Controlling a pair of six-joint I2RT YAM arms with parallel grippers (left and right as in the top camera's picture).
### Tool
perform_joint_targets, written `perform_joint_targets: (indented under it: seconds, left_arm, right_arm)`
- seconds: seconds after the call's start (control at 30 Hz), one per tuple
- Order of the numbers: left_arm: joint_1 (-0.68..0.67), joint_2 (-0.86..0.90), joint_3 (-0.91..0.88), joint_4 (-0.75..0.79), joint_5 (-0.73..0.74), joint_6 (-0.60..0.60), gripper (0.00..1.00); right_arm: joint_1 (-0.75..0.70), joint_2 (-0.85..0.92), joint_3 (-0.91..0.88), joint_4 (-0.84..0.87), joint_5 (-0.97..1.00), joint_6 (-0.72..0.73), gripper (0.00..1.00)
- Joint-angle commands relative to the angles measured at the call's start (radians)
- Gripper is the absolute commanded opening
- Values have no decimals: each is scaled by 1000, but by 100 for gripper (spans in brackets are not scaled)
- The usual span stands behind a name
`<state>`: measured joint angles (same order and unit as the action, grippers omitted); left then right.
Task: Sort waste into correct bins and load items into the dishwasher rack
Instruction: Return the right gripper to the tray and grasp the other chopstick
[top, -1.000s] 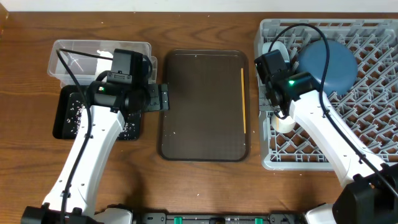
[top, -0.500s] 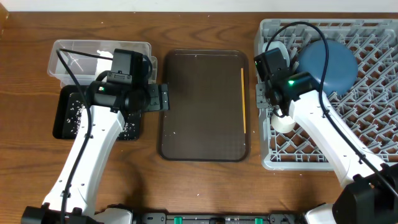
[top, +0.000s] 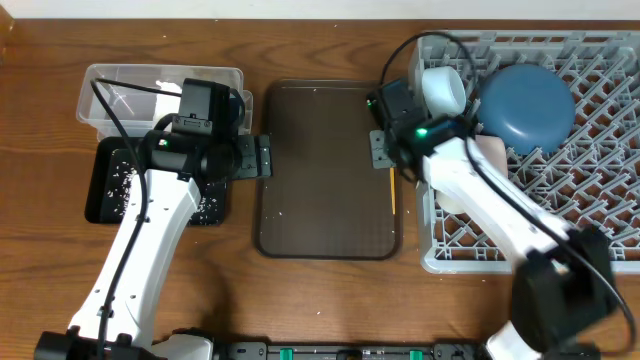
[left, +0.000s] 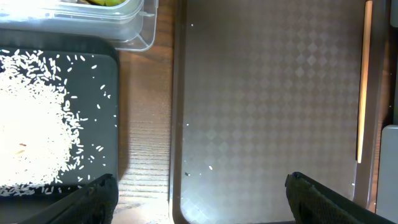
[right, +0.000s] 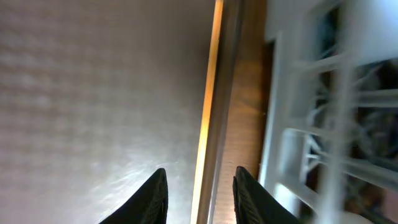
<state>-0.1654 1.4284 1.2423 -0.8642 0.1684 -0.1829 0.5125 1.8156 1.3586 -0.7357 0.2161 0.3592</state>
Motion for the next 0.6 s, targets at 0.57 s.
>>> perform_joint_targets:
  seconds: [0.57]
  left_arm:
    - [3,-11,17,-2,-13,6,89]
  right_arm:
    - [-2,233,6,72,16,23,31]
